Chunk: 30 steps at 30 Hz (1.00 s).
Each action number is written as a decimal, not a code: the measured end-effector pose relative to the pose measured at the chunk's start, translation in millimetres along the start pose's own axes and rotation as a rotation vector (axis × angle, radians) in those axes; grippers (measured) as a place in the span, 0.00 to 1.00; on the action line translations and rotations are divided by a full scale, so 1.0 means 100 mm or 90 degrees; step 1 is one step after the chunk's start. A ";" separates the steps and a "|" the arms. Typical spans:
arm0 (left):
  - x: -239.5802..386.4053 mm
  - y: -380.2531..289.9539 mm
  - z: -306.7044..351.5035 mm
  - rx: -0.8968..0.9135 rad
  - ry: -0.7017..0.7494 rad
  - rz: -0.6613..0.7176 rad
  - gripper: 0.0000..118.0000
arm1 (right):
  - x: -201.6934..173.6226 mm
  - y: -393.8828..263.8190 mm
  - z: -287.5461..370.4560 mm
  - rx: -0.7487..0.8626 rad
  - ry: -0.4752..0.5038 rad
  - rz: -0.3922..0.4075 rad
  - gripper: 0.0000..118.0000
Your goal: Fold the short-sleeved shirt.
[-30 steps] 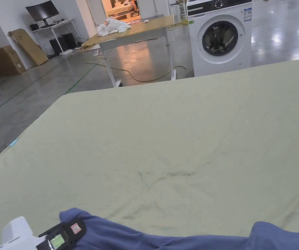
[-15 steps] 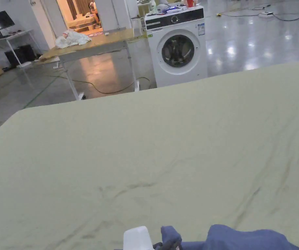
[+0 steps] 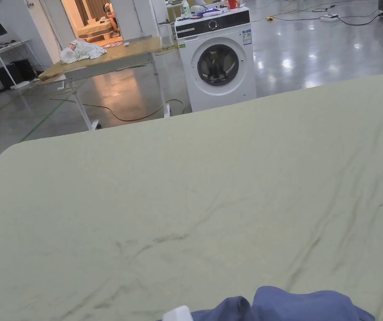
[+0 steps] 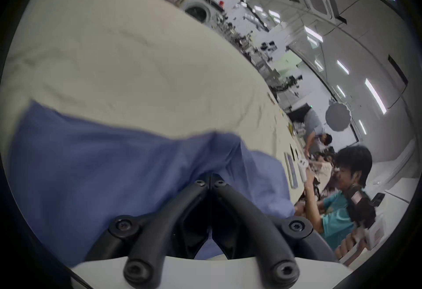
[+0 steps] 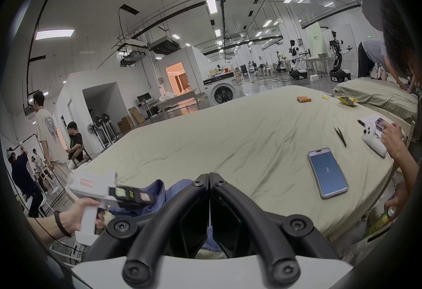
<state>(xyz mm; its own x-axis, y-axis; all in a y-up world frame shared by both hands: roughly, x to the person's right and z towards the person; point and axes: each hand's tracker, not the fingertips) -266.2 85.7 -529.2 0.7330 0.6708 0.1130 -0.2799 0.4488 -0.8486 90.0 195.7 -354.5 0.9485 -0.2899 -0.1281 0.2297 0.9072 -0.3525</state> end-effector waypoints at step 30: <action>-1.51 0.07 1.12 0.170 -0.091 0.245 0.09 | -0.09 0.00 -0.07 -0.024 0.026 -0.010 0.00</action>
<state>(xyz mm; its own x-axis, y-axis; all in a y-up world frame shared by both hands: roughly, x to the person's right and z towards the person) -448.3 54.5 -494.4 0.4577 0.8837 -0.0977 -0.6769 0.2751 -0.6828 80.1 196.0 -360.0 0.9348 -0.3173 -0.1597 0.2357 0.8904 -0.3894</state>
